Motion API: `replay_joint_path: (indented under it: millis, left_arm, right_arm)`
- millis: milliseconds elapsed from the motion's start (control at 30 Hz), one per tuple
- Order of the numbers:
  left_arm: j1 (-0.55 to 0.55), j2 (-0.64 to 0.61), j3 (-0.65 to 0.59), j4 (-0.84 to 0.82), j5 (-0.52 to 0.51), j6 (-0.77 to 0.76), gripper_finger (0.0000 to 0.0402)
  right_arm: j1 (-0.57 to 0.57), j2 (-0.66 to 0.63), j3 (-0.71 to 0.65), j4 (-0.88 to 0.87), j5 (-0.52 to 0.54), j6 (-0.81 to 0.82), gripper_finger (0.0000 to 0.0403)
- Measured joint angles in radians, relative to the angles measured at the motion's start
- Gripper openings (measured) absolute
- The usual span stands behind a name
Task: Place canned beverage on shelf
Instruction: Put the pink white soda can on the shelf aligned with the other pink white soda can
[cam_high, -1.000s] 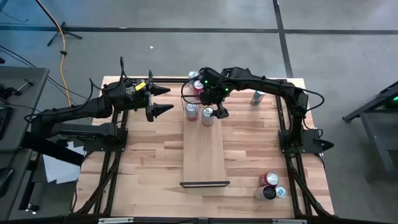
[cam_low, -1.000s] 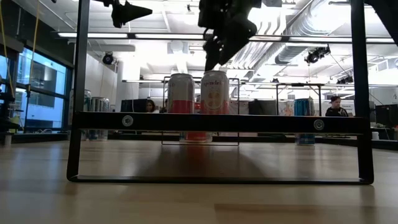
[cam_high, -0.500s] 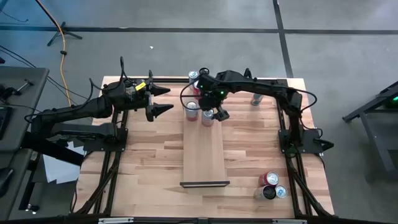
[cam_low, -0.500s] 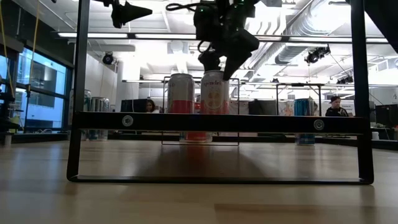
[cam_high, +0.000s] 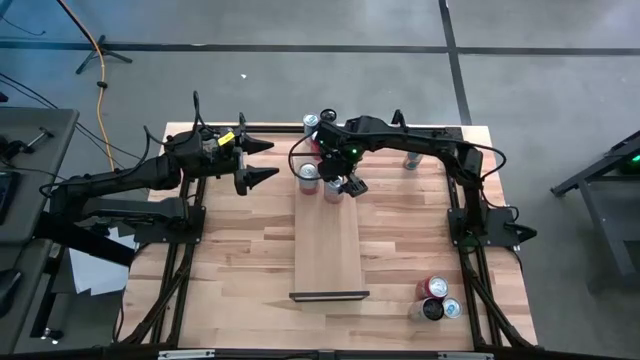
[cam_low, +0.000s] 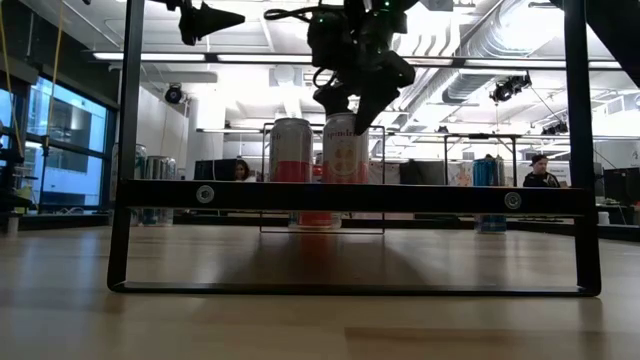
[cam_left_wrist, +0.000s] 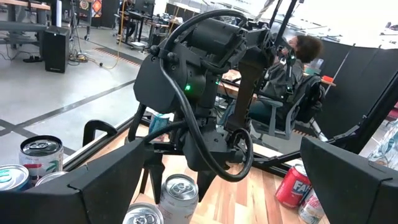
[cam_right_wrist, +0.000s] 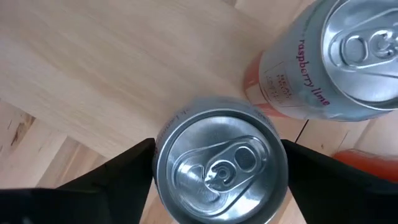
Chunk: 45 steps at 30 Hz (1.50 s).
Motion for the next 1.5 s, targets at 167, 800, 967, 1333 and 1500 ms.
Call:
replay_joint_path:
  millis: [167, 800, 967, 1333, 1500]
  left_arm:
    - [0.000, 0.000, 0.000, -0.001, 0.000, 0.000, 0.0390]
    - [0.000, 0.000, 0.000, -0.003, 0.000, 0.002, 0.0390]
    - [0.000, 0.000, 0.000, -0.003, 0.000, 0.002, 0.0390]
    - [0.000, 0.000, 0.000, -0.002, 0.000, 0.001, 0.0390]
    - [0.000, 0.000, 0.000, -0.002, 0.000, 0.001, 0.0390]
  right_arm:
    - [0.000, 0.000, 0.000, -0.001, 0.015, -0.012, 0.0300]
    - [0.018, -0.101, 0.000, 0.015, 0.234, 0.825, 0.0294]
    - [0.040, -0.101, 0.000, 0.020, 0.308, 0.959, 0.0294]
    - [0.061, -0.060, 0.000, 0.023, 0.357, 1.052, 0.0294]
    - [0.061, -0.055, 0.000, 0.058, 0.364, 1.058, 0.0293]
